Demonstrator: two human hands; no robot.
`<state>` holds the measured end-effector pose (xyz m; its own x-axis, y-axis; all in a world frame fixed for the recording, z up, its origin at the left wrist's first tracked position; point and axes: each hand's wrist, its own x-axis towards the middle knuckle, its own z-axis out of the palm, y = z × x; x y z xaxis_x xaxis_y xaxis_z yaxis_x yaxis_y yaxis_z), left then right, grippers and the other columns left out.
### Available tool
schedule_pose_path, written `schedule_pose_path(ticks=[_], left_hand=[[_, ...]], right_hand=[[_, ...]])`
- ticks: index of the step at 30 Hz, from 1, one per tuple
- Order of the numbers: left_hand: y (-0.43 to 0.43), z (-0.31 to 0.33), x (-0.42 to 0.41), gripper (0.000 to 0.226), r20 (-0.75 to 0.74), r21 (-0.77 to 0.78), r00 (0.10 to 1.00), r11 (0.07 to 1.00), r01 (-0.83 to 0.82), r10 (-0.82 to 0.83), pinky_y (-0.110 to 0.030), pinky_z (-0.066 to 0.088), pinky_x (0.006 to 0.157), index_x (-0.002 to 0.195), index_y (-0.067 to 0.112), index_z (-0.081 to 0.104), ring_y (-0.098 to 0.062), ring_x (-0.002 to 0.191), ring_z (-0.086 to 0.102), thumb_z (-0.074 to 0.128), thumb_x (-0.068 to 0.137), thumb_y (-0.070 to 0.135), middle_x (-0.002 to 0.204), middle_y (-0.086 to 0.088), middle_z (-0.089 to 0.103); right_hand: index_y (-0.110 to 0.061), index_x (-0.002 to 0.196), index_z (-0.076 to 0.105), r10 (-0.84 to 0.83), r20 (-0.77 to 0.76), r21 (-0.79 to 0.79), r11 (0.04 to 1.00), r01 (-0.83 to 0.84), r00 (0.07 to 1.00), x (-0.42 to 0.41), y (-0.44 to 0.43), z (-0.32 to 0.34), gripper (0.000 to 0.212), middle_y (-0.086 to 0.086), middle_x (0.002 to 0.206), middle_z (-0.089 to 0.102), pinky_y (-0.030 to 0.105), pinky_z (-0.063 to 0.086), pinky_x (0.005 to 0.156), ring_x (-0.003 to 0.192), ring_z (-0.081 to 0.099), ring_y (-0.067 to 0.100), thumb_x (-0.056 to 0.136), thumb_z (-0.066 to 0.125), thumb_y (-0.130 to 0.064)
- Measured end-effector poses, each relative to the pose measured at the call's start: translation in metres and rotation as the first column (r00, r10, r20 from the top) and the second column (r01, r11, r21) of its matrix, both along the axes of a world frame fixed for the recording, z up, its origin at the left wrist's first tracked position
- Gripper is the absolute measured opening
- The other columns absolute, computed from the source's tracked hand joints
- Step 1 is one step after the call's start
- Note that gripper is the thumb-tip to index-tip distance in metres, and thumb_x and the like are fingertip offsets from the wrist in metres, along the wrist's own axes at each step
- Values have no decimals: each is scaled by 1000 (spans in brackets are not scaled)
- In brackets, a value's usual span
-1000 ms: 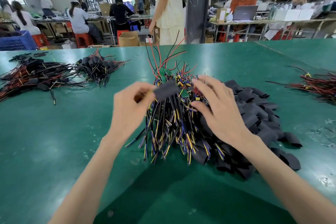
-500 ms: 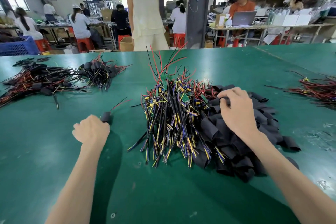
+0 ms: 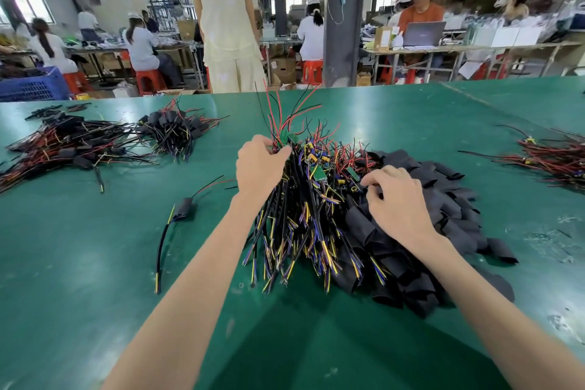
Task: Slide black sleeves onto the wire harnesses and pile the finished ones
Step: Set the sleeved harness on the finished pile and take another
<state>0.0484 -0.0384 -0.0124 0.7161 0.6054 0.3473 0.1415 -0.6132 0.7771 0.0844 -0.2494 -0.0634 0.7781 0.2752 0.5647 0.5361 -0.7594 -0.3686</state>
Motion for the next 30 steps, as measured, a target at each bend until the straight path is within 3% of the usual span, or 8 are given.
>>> schedule_pose_path(ticks=[3,7,12,16,21,24,27,30], left_hand=[[2,-1,7,36,5,-107,1000,994,-5,5,-34,46,93,110,11,62,-22,105,58,71,81,29,109,-6,65],[2,3,5,22,123,-355,990,928,111,-71,-38,52,87,88,17,60,-19,80,59,77,75,18,95,-4,66],[-1,9,5,19,246,-404,964,894,192,-96,-22,43,65,92,12,64,-11,67,52,76,78,19,79,2,61],[-2,24,3,15,324,-337,936,909,247,-135,-13,44,71,97,11,66,-2,72,58,70,84,16,84,5,66],[-13,36,-2,2,306,-133,902,924,357,-305,-11,45,66,84,20,68,4,64,58,69,85,20,76,9,68],[-20,41,-3,7,421,-247,871,892,377,-252,-19,47,63,79,18,68,-1,56,52,67,86,17,70,8,65],[-20,47,-7,12,562,-186,821,953,240,-97,-24,42,68,75,18,65,-2,60,46,65,87,17,61,16,57],[-18,64,-20,10,698,-232,716,937,263,-28,-22,41,69,81,18,66,-5,67,49,63,89,14,69,10,60]], right_hand=[[-15,93,68,4,-11,-13,1000,-4,1000,1,0,-1,20,1,93,62,40,33,85,96,51,27,84,53,-5],[-15,92,68,3,-8,2,1000,-3,1000,0,1,0,20,1,95,63,40,33,86,96,51,27,84,53,-5],[-16,95,67,-19,-12,9,1000,19,1000,0,-1,3,20,0,97,62,38,32,86,99,50,25,86,51,-7],[-13,95,68,-34,-22,48,998,35,999,1,-5,10,22,4,95,62,42,39,86,96,52,28,86,50,-4],[-12,93,68,-21,-104,100,994,32,994,4,-12,18,27,5,94,62,48,42,90,96,55,27,82,47,3],[-14,79,69,91,-149,188,980,-62,985,1,-15,27,25,5,88,65,41,44,89,90,59,26,79,51,4],[-25,70,64,265,-337,116,964,-240,903,-3,-19,35,8,-9,80,68,36,42,91,84,61,14,78,65,-23],[-29,74,62,184,-445,-150,950,-275,876,-8,-17,33,32,-17,74,63,34,28,88,77,54,0,67,70,-59]])
